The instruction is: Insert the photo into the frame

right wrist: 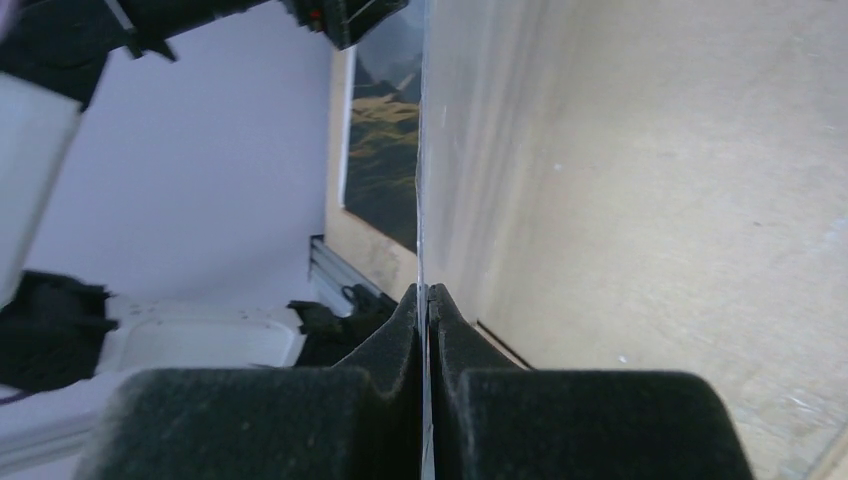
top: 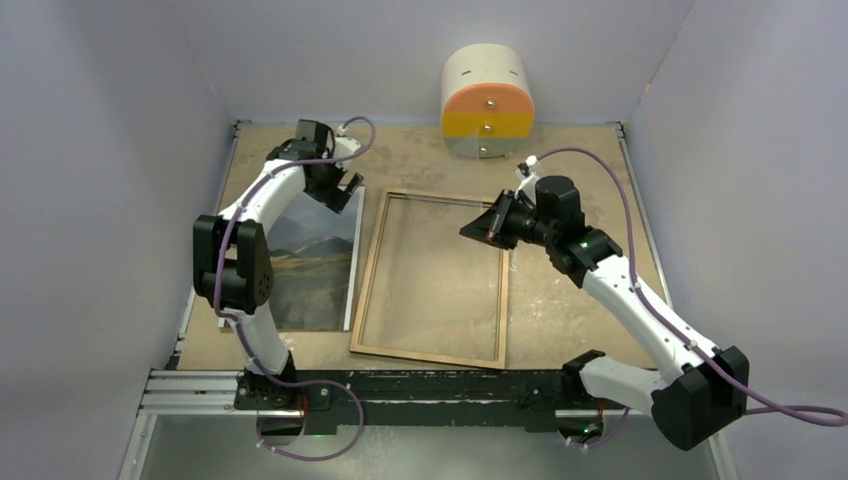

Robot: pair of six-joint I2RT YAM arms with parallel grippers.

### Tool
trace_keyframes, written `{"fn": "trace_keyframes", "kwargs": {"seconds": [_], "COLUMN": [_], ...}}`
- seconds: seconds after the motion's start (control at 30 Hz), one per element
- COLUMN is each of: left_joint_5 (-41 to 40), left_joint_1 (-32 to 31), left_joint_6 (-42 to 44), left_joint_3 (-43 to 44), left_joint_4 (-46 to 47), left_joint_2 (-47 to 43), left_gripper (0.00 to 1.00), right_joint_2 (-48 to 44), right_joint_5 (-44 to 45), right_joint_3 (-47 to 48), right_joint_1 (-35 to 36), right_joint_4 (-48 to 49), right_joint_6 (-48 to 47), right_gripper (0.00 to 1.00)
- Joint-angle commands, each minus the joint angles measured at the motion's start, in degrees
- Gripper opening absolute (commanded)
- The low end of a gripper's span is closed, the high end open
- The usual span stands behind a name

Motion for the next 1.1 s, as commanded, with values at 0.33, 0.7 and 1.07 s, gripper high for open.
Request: {"fn": "trace_keyframes", "kwargs": {"seconds": [0.33, 0.7, 1.07], "left_joint_5": [3.57, 2.21, 2.02], "left_joint_1": [8.57, 4.40, -2.06], "left_joint_6": [-1.12, 1.13, 0.77], "left_joint_3": [-1.20, -10.78, -15.19], "left_joint_4": [0.31, 3.58, 6.32], "left_joint_2": [-3.80, -5.84, -5.81], "left_gripper": [0.97, 0.97, 0.97], "right_joint_2": [-3.68, -7.42, -7.94], "right_joint_5": [-4.73, 5.02, 8.36], "right_joint_3": [-9.91, -26.44, -29.15], "right_joint_1": [0.30, 0.30, 0.14], "right_joint_4": [17.61, 22.21, 23.07], "right_joint_6": [12.81, 12.99, 10.57], "right_gripper": [0.00, 0.00, 0.00]}}
